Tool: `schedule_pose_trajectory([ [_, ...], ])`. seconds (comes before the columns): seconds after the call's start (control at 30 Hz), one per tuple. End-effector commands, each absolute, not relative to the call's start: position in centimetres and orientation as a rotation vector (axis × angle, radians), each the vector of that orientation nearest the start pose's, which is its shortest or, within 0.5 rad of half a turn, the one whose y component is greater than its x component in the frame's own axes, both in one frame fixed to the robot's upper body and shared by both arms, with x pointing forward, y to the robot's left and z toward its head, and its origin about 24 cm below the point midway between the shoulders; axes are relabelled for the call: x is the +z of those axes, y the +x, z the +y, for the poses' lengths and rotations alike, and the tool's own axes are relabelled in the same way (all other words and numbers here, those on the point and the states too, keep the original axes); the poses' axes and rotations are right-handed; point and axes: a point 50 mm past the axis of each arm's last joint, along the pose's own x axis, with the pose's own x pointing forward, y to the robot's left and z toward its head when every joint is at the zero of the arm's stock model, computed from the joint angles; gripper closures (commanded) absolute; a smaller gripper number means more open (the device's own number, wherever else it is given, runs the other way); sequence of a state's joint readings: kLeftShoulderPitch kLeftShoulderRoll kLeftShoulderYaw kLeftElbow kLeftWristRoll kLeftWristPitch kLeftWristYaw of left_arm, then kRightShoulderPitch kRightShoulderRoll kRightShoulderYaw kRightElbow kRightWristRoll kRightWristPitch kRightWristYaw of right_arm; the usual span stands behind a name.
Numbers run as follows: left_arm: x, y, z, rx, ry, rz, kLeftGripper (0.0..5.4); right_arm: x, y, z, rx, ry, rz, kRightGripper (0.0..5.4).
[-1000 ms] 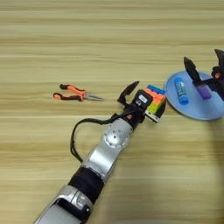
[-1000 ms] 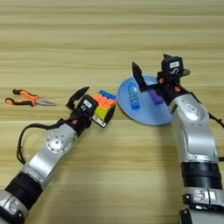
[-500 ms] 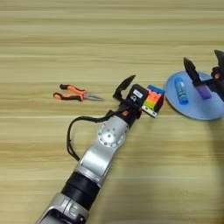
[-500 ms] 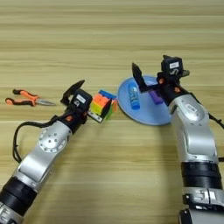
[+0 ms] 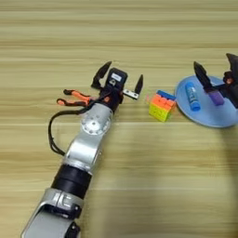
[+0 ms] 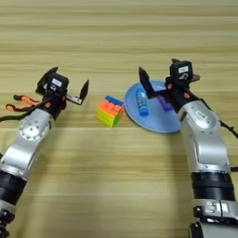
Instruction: Move the objects on the table
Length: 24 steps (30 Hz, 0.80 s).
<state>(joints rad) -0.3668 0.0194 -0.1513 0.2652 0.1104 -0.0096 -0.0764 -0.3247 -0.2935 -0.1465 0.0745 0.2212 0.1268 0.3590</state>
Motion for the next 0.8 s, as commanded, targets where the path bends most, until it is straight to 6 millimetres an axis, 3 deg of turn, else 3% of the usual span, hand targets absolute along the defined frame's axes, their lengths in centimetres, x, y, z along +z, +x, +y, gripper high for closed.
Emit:
schedule_pose_trajectory([
  [0.03, 8.0, 32.9, 10.0, -0.247, 0.204, -0.085, 0.03, 11.8, 30.9, -19.9, 0.283, -0.051, -0.139, 0.0],
  [0.47, 8.0, 37.0, 15.6, -0.096, 0.357, -0.011, 0.03, 11.7, 30.9, -19.2, 0.289, -0.043, -0.139, 0.0],
  [0.8, 9.0, 38.8, 20.5, 0.016, 0.657, 0.088, 0.03, 11.6, 31.0, -18.9, 0.29, -0.032, -0.14, 0.0],
])
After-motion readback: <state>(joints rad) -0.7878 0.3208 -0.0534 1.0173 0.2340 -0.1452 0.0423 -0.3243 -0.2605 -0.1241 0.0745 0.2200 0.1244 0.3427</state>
